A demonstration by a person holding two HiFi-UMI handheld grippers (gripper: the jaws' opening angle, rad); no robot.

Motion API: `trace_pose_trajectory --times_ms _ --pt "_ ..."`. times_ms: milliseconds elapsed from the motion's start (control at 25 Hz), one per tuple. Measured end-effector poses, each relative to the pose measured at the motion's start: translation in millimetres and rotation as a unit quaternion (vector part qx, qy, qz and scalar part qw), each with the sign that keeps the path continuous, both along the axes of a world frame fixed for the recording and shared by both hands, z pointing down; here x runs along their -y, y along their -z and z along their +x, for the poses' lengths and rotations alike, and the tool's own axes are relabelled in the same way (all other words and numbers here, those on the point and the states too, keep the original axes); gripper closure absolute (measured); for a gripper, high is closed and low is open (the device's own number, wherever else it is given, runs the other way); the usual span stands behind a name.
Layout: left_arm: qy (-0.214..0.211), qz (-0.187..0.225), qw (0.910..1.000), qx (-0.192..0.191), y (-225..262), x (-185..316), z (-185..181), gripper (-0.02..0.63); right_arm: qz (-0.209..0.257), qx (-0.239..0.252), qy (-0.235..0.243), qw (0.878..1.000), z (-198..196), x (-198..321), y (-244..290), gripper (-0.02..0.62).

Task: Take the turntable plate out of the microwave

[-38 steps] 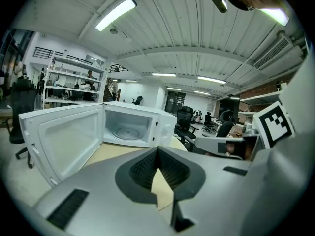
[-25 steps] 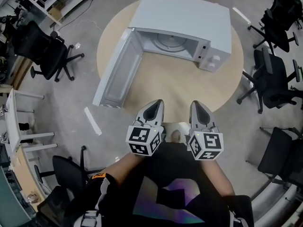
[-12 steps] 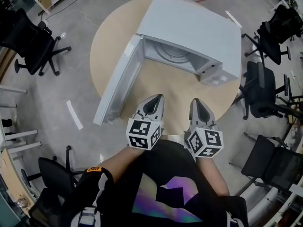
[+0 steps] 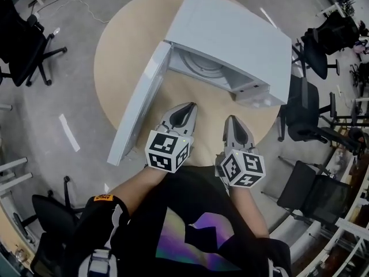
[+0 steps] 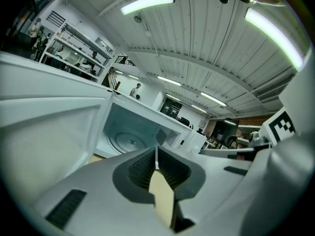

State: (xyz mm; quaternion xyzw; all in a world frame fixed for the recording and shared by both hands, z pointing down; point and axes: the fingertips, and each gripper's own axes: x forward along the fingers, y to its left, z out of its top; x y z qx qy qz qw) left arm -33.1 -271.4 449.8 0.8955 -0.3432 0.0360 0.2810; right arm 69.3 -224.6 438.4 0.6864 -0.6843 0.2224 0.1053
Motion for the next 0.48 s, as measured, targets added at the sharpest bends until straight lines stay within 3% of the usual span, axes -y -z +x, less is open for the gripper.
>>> trace_pose_trajectory --times_ms 480 --pt "0.033 -0.034 0.9985 0.027 -27.7 52.4 10.0 0.548 -0.028 0.025 0.013 0.999 12.3 49.3 -40.7 0.578"
